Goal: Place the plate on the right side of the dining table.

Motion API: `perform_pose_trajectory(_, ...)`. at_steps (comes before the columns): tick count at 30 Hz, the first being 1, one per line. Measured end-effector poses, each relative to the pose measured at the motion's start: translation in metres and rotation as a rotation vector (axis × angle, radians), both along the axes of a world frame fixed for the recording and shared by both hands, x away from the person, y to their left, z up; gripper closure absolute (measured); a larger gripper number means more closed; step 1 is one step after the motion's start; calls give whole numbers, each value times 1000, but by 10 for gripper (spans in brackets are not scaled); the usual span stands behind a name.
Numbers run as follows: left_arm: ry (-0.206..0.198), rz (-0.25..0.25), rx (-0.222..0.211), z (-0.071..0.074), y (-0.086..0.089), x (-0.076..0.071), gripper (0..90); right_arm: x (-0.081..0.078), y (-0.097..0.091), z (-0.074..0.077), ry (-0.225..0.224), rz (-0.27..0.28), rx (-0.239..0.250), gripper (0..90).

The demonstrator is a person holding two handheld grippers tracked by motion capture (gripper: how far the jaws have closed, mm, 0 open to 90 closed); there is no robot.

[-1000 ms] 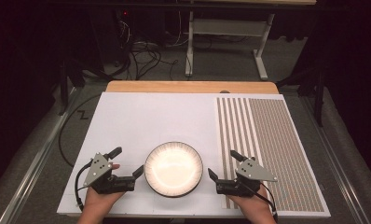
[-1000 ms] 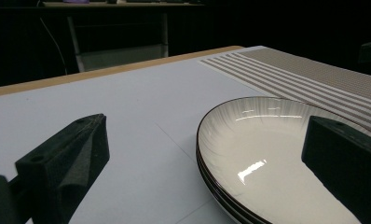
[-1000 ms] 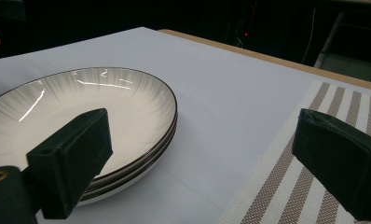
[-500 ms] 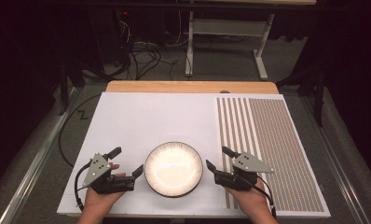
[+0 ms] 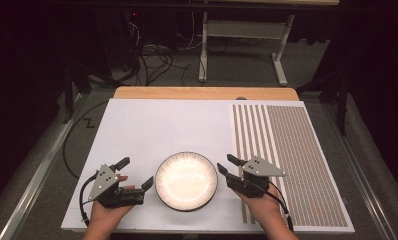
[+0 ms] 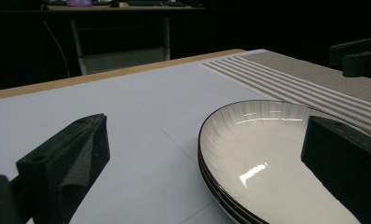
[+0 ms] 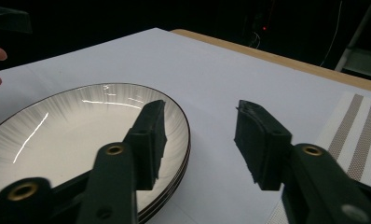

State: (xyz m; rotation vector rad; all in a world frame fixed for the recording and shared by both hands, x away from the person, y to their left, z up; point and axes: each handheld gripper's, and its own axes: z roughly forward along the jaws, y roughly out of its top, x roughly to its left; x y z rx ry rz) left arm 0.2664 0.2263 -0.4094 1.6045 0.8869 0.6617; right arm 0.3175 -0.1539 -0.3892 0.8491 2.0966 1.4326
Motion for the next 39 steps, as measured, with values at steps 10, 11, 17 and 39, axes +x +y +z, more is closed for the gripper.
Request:
perform_pose_trajectory(10,-4,-3,5,1,-1,-1,15,-5,5,-6,21,17,-62,763)
perform_pose_trajectory(11,-5,-4,5,1,-1,-1,15,-4,5,-7,54,38,-66,830)
perform_pose_trajectory(17,-9,-2,4,2,-1,-1,15,-5,4,-7,98,83,-94,900)
perform_pose_trajectory(39,-28,0,-11,6,0,-3,16,-6,13,-16,160,131,-249,900)
